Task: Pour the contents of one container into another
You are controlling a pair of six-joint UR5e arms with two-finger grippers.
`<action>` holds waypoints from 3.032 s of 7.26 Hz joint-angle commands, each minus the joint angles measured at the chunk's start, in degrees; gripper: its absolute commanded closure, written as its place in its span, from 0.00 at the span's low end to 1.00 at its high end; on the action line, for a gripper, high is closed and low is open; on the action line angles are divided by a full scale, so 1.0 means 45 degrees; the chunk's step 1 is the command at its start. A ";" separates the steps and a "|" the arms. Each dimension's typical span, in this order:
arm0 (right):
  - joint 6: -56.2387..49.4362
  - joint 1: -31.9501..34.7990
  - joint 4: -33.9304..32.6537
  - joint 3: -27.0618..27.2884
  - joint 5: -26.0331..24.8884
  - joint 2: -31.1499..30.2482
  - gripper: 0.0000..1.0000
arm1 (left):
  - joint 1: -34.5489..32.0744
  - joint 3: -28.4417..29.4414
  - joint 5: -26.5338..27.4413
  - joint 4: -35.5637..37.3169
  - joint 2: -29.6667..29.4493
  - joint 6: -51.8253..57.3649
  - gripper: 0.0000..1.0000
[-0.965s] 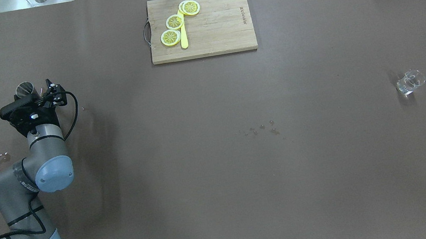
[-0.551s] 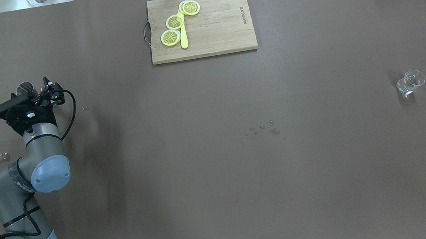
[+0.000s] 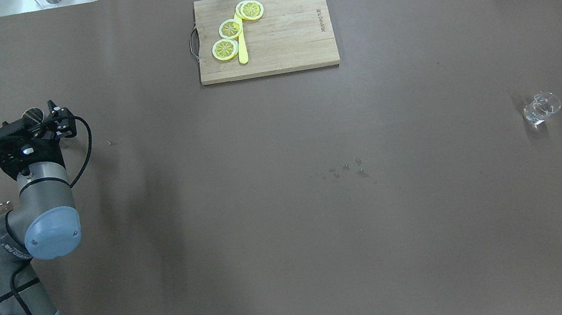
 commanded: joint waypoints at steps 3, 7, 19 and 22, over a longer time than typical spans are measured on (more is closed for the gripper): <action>0.0001 -0.0030 0.0009 -0.0014 0.0110 0.0048 0.00 | -0.0543 -0.1525 -0.0805 0.0158 0.0306 0.2467 0.02; 0.0001 -0.0030 0.0009 -0.0190 0.0169 0.0028 0.00 | -0.0622 -0.2697 -0.2052 0.0138 0.0229 0.5389 0.04; -0.1282 -0.0030 0.0146 -0.0405 -0.0358 0.0262 0.00 | -0.2395 -0.3383 -1.2043 0.0740 -0.2131 1.6078 0.05; -0.1288 -0.0030 0.0126 -0.0405 -0.0358 0.0242 0.00 | -0.3390 -0.3325 -1.5033 0.1949 -0.2681 1.7742 0.04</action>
